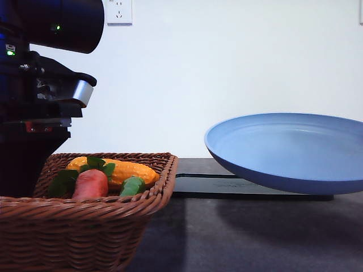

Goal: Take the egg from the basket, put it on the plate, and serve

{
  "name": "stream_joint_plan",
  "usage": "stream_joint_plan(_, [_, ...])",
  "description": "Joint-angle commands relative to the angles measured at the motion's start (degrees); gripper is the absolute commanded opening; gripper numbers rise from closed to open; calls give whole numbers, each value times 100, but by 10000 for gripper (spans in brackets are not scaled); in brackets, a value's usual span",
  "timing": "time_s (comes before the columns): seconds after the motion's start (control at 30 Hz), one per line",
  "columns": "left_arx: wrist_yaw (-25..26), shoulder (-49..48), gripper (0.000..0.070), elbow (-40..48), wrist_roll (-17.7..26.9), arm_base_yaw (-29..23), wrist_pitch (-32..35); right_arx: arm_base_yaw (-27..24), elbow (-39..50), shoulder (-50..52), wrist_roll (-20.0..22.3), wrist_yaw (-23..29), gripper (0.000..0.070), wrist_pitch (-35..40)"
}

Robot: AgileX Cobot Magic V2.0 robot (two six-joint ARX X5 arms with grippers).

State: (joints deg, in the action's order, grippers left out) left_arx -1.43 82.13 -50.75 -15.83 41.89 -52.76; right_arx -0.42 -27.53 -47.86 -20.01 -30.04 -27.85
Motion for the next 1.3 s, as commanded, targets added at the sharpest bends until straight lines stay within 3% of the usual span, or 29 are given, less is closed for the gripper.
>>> stream_joint_plan(0.0, [-31, 103, 148, -93, 45, 52, -37, 2, -35, -24, -57, -61, 0, 89])
stream_joint_plan(0.27, [-84, 57, 138, -546, 215, 52, -16, 2, -67, -22, -196, -294, 0, 185])
stream_joint_plan(0.43, [-127, -51, 139, -1272, 382, 62, -110, 19, -282, -30, -428, -651, 0, 46])
stream_joint_plan(0.6, [-122, -112, 138, -2188, 487, 205, -137, 202, -465, -89, -462, -679, 0, -388])
stream_joint_plan(0.77, [-120, -114, 138, -2826, 592, 647, 84, 614, -483, -313, -459, -704, 0, -440])
stream_joint_plan(1.03, [-127, 22, 138, -2871, 780, 1614, 684, 1229, -483, -851, -444, -570, 0, -422])
stream_joint_plan(1.27, [-125, 523, 138, -2871, 789, 1911, 855, 1342, -485, -903, -444, -538, 0, -306])
